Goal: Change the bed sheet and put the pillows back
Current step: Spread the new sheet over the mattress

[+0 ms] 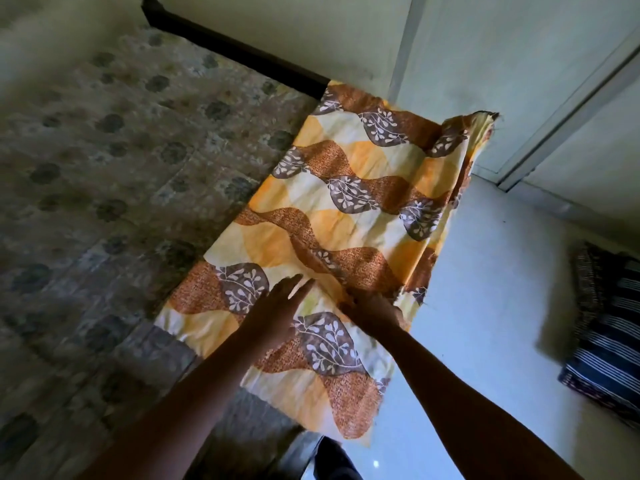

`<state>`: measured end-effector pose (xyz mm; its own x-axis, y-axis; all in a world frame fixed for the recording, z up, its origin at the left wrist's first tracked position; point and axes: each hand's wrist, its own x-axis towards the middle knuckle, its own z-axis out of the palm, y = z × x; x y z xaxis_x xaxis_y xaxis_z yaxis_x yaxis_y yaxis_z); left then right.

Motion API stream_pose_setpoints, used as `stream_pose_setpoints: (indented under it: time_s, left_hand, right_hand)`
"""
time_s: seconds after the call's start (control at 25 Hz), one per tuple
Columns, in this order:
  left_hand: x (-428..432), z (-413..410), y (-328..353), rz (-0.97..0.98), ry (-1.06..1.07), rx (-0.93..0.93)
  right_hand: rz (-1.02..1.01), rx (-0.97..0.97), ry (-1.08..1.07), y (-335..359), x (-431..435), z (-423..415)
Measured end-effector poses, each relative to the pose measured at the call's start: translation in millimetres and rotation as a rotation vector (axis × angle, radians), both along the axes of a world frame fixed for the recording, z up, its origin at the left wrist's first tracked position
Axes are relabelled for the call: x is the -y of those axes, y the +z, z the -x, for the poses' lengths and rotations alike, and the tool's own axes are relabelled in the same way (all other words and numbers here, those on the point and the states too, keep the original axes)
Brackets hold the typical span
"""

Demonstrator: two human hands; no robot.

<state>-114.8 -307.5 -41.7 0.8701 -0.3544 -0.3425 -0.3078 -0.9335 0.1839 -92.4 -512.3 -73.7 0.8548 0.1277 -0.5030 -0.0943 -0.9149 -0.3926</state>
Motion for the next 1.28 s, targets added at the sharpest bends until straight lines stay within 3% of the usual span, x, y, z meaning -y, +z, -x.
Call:
stream_pose_setpoints:
  time_s: [0.12, 0.24, 0.36, 0.48, 0.6, 0.68, 0.84, 1.0, 1.12, 1.28]
  left_hand:
    - [-12, -4, 6, -0.033, -0.302, 0.238]
    - [-42, -3, 13, -0.198, -0.493, 0.259]
    - [-83, 39, 22, -0.268, -0.27, 0.053]
    - [-128, 117, 18, -0.271, -0.08, 0.037]
    - [-175, 192, 6, -0.405, -0.079, 0.02]
    - [-203, 250, 5, -0.338, -0.056, -0.024]
    - [-228, 359, 21, 0.051, -0.109, 0.04]
    - [-211, 368, 29, 0.044, -0.14, -0.022]
    - [-188, 337, 33, -0.013, -0.078, -0.046]
    - [-169, 287, 30, -0.045, -0.046, -0.043]
  right_hand:
    - [-0.103, 0.012, 0.18, 37, -24, 44]
    - [-0.209, 0.06, 0.183, 50, -47, 88]
    - [-0.272, 0.18, 0.167, 59, -76, 139]
    - [-0.297, 0.201, 0.167, 60, -112, 204]
    - [-0.258, 0.18, 0.139, 54, -148, 275]
    - [-0.244, 0.154, 0.131, 51, -172, 330]
    - [-0.276, -0.043, 0.222, 48, -189, 417]
    - [-0.293, -0.045, 0.115, 55, -169, 418]
    - [-0.288, 0.066, 0.003, 64, -155, 372]
    - [-0.218, 0.077, -0.158, 41, -141, 293]
